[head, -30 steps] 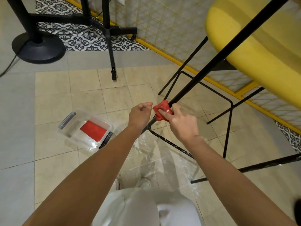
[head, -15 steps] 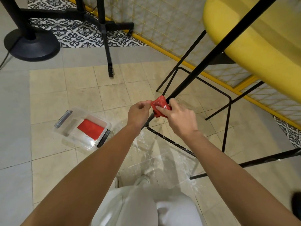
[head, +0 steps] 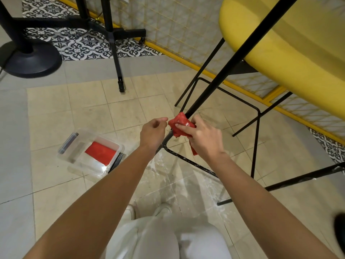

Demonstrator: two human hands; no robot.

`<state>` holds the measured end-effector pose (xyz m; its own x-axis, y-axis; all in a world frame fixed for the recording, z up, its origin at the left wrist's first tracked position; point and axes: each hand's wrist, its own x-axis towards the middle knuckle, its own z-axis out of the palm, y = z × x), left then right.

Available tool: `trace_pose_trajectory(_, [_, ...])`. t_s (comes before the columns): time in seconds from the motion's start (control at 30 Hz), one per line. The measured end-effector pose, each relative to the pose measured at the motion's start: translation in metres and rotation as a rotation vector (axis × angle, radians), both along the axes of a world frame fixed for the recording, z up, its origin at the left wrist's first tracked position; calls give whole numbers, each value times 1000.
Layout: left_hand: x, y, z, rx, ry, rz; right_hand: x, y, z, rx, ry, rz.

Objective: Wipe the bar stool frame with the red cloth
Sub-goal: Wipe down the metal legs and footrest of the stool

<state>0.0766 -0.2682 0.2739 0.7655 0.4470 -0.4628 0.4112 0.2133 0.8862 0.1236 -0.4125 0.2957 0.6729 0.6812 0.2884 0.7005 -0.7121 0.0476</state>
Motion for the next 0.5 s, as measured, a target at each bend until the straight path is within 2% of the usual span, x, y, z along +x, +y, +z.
trace_pose_trajectory(0.1, [-3, 0, 3, 8, 2, 0, -3, 3, -3, -39, 91, -39])
trace_pose_trajectory(0.27, [-5, 3, 10, 17, -1, 4, -9, -17, 4, 49, 68, -43])
trace_pose_trajectory(0.33, [-5, 2, 14, 5, -5, 6, -11, -26, 7, 124, 104, -131])
trace_pose_trajectory(0.4, [-4, 0, 18, 0, -17, 2, -12, -30, 11, 284, 231, -263])
trace_pose_trajectory(0.5, [-3, -3, 20, 5, -21, -4, -12, -26, 23, 807, 589, -427])
